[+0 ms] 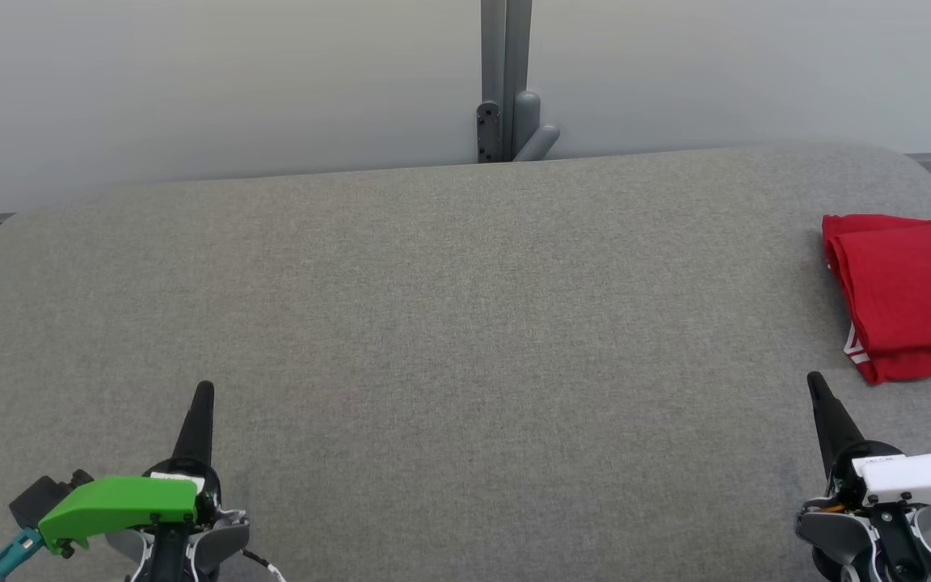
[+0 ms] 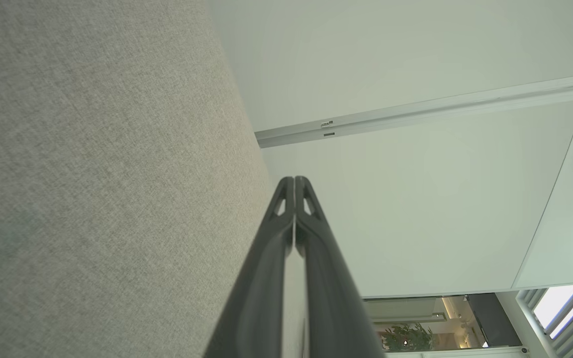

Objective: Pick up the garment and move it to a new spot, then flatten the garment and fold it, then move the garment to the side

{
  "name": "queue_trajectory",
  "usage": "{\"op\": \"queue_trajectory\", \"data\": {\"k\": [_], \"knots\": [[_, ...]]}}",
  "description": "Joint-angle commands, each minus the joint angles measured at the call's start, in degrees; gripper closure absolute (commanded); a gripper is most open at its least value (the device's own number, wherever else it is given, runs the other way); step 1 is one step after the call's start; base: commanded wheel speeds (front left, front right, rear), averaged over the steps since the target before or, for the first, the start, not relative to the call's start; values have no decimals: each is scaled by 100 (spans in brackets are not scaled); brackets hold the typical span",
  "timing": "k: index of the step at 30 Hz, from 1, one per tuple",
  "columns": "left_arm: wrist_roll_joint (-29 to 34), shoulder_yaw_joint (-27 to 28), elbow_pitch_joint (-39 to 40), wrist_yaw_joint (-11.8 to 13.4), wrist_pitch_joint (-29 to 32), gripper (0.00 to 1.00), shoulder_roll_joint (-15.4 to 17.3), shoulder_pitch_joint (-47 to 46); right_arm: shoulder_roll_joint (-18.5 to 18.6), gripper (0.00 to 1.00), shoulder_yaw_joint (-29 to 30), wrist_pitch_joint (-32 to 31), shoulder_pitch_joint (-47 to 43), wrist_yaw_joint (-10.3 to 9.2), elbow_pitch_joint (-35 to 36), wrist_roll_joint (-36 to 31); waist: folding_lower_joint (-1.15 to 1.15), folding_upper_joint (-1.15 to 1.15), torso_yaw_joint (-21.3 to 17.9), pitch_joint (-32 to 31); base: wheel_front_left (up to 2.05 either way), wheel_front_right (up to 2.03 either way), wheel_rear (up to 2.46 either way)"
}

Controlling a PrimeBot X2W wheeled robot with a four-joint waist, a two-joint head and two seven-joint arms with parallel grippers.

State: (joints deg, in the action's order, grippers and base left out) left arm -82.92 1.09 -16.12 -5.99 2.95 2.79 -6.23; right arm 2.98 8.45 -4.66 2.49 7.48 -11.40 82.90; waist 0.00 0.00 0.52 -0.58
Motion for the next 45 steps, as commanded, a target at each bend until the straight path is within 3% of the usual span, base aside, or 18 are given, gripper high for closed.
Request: {"op": "queue_trajectory", "data": {"k": [1, 24, 45], "knots": [[-135, 33, 38, -31, 29, 100, 16, -124, 28, 100, 29, -38, 75, 3, 4, 104, 0, 0, -2, 3, 0, 0, 0], [-996, 172, 40, -174, 249, 100, 17, -232, 26, 100, 162, -291, 149, 2, -27, 998, 0, 0, -52, 69, 0, 0, 0], [-990, 169, 39, -174, 247, 100, 17, -226, 17, 100, 169, -299, 141, 2, -26, 981, 0, 0, -53, 71, 0, 0, 0]]}}
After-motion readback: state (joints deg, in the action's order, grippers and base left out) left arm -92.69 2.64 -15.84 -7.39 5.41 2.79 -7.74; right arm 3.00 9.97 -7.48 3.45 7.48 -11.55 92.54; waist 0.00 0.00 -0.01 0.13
